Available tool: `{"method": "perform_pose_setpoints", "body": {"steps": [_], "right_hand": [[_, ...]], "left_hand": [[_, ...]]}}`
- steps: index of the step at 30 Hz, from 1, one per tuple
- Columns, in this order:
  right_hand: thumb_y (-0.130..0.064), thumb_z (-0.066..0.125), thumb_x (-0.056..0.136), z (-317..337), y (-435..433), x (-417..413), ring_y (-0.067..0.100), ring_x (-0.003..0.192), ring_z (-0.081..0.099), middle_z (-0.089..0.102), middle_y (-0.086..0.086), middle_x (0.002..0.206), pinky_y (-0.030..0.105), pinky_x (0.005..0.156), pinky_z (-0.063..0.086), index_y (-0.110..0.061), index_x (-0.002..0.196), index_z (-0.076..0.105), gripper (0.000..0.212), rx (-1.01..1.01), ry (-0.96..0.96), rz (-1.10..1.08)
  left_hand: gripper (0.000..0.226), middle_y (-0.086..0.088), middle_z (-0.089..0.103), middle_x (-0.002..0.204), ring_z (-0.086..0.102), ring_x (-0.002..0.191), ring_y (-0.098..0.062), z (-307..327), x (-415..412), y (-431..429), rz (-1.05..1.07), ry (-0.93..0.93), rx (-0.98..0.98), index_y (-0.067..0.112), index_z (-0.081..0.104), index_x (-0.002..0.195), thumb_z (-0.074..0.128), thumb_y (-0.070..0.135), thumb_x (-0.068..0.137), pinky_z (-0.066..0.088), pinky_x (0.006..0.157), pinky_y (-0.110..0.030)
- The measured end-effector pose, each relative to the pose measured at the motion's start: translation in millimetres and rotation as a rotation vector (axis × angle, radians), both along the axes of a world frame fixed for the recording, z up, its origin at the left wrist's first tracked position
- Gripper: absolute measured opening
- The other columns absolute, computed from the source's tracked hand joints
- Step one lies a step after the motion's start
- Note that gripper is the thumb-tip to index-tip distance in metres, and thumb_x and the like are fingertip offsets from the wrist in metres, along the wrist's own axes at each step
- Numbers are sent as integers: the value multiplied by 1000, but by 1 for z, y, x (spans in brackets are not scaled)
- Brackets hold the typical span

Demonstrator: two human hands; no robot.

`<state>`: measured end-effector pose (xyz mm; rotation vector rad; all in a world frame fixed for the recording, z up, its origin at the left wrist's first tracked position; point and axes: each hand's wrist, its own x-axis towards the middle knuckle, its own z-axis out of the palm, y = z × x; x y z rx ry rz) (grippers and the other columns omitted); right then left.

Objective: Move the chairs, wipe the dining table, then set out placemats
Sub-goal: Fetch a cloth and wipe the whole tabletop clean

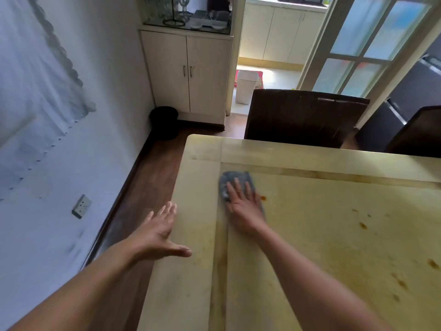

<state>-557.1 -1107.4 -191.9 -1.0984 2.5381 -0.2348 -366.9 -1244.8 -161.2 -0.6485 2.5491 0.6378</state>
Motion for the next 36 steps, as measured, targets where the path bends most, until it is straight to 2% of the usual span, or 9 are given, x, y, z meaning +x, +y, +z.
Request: {"method": "perform_pose_setpoints", "body": {"steps": [4, 9, 12, 14, 19, 23, 27, 31, 36], "right_hand": [[-35, 19, 102, 0, 66, -22, 21, 145, -20, -18, -4, 158, 40, 115, -14, -25, 152, -4, 56, 24, 3, -217], [-29, 23, 102, 1, 58, -19, 23, 145, -19, -17, -3, 158, 46, 116, -14, -23, 152, -4, 57, 54, -7, -261], [-33, 22, 102, 5, 30, 10, 21, 145, -20, -17, -6, 158, 44, 115, -15, -26, 152, -3, 56, 40, -36, -98], [-36, 21, 102, 6, 8, 46, 19, 144, -21, -15, -8, 158, 42, 115, -16, -28, 151, -1, 55, 31, -36, 69], [-41, 30, 98, 0, -7, 135, 19, 143, -25, -19, -11, 157, 45, 116, -17, -31, 150, -10, 66, 31, 22, 432], [-40, 25, 99, 0, 17, 154, 18, 141, -28, -22, -12, 155, 40, 114, -21, -31, 150, -10, 62, 15, 18, 525], [-38, 19, 102, 0, 49, 121, 18, 144, -21, -25, -16, 147, 33, 114, -17, -34, 150, -3, 53, 41, 38, 283], [-41, 14, 100, 1, 124, 75, 17, 145, -19, -17, -8, 157, 37, 116, -9, -33, 150, -3, 54, 96, 29, -45], [-36, 21, 102, 6, 134, 77, 18, 145, -20, -18, -6, 158, 46, 115, -13, -29, 151, -4, 56, 99, -6, -254]], "left_hand": [[149, -4, -25, 155, -20, 144, -11, 0, 0, 3, 21, 25, 64, 12, -20, 148, 34, 91, 34, -12, 115, -31], [143, -3, -22, 157, -18, 145, -13, 2, 2, 1, 11, 36, 67, 12, -18, 149, 45, 85, 44, -10, 115, -32], [129, -3, -21, 157, -17, 146, -13, 1, 9, -1, 1, 61, 50, 12, -18, 149, 61, 71, 65, -9, 117, -33], [129, -3, -22, 157, -17, 146, -13, 0, 17, -1, 8, 81, 62, 13, -18, 149, 64, 68, 67, -7, 117, -34], [156, -2, -19, 159, -18, 145, -12, 6, 44, 1, -29, 94, 125, 18, -17, 149, 37, 98, 27, -2, 120, -37], [156, -2, -17, 159, -17, 145, -11, 11, 55, 15, -21, 84, 228, 21, -15, 150, 42, 97, 26, 0, 119, -33], [140, -1, -14, 160, -11, 146, -9, 14, 50, 27, 55, 75, 279, 16, -9, 152, 43, 93, 47, 0, 117, -25], [88, -5, -12, 160, -8, 147, -12, 5, 47, 33, 92, 53, 175, 9, -7, 151, 39, 55, 92, 0, 119, -26], [67, -9, -10, 160, -8, 148, -16, 0, 49, 33, 49, 10, 101, 6, -5, 151, 24, 41, 101, 3, 122, -37]]}}
